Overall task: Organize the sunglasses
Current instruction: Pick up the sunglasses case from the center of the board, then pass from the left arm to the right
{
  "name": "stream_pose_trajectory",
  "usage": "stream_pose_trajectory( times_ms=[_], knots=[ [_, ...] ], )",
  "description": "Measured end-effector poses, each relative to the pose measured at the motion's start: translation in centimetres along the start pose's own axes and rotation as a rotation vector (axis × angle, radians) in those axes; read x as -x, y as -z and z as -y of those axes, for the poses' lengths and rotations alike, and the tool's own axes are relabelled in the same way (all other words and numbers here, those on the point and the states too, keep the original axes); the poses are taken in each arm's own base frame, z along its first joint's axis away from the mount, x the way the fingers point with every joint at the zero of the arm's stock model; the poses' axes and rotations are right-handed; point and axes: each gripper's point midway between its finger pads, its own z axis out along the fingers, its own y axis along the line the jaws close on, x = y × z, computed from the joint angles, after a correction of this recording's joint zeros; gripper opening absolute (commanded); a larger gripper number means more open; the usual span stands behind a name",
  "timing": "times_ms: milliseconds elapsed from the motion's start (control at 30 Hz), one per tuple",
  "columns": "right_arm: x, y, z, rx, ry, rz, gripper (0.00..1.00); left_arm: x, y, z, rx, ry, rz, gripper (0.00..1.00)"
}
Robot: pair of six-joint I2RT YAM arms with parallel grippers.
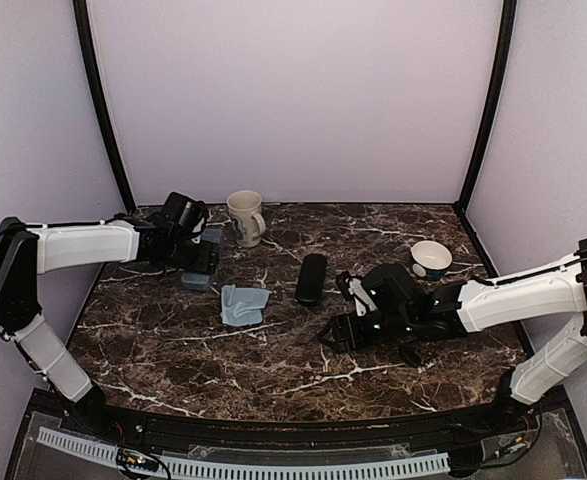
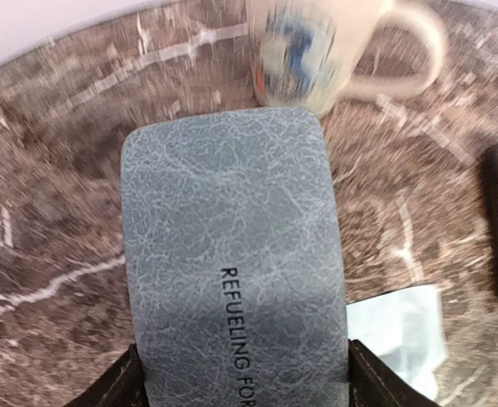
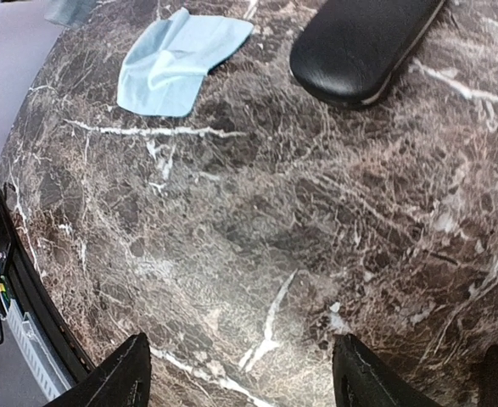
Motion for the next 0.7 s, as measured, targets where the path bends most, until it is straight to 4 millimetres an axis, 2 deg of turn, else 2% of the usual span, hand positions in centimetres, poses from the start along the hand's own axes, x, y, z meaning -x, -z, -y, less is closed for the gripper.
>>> stream_pose_trajectory(
  times_ms=[33, 100, 200, 333, 567, 700],
  knots=[
    [0.3, 0.1, -0.1, -0.002, 0.007, 0.006, 0.74, 0.9, 1.3, -0.1, -0.009, -0.001, 0.034, 0.37],
    [1.0, 0.2, -0.4, -0.003, 0.024, 0.022, 0.75, 2.3, 3.6, -0.1, -0.037, -0.002, 0.094, 0.16],
    [2.0, 0.4, -1.1, 0.013, 0.049, 0.045, 0.76, 3.3, 7.2, 0.8, -0.142, 0.002, 0.173, 0.00],
    [3.7, 0.9, -3.0, 0.081, 0.098, 0.089, 0.80, 1.6, 10.2, 3.7, -0.362, -0.013, 0.197, 0.00],
    [6.4, 2.2, -6.9, 0.291, 0.170, 0.147, 0.88, -5.3, 13.8, 10.4, -0.761, -0.085, 0.109, 0.00],
    [7.9, 3.3, -8.9, 0.403, 0.195, 0.204, 0.88, -7.3, 15.7, 13.0, -0.937, -0.063, 0.093, 0.00]
  ],
)
